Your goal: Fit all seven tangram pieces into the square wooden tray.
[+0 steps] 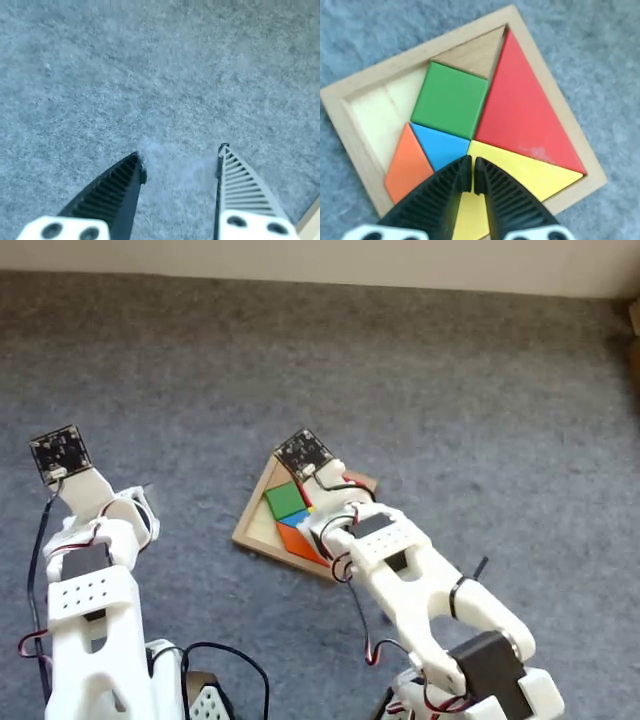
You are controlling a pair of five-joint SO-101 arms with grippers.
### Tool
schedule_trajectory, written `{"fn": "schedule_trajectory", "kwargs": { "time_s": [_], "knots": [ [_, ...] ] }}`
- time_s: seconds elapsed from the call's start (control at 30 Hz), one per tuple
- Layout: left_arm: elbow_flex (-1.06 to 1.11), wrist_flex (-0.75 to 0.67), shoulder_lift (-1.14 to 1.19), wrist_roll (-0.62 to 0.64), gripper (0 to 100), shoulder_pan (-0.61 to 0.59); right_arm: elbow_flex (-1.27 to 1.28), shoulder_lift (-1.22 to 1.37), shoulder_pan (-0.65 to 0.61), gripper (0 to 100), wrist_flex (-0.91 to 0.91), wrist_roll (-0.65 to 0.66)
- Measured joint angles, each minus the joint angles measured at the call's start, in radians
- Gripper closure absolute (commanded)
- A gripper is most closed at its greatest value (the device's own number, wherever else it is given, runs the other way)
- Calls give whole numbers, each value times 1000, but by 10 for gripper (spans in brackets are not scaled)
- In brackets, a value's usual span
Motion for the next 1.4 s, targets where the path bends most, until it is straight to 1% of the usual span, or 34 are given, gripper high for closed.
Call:
{"fn": "schedule_trajectory", "kwargs": {
  "time_s": [0.2,0.37,0.43,0.57,0.77,0.83,0.97,1.07,1.17,1.27,1.33,1.4],
  "knots": [
    [0,-2,2,0,772,0,2,-25,0,970,0,0],
    [0,-2,2,0,772,0,3,-209,68,970,32,0],
    [0,-2,2,0,772,0,3,-296,103,970,109,0],
    [0,-2,2,0,772,0,3,-446,150,968,319,0],
    [0,-2,2,0,772,0,3,-583,198,967,617,-5],
    [0,-2,2,0,772,0,3,-605,216,967,686,-52],
    [0,-2,2,0,772,0,3,-614,244,967,781,-239],
    [0,-2,2,0,772,0,3,-614,250,967,798,-368],
    [0,-2,2,-2,772,0,20,-628,261,967,798,-460],
    [0,-2,2,-2,772,0,48,-629,308,965,796,-535],
    [0,-2,2,-2,772,0,48,-629,345,931,796,-562],
    [0,-2,2,-2,772,0,48,-629,365,861,796,-571]
  ]
}}
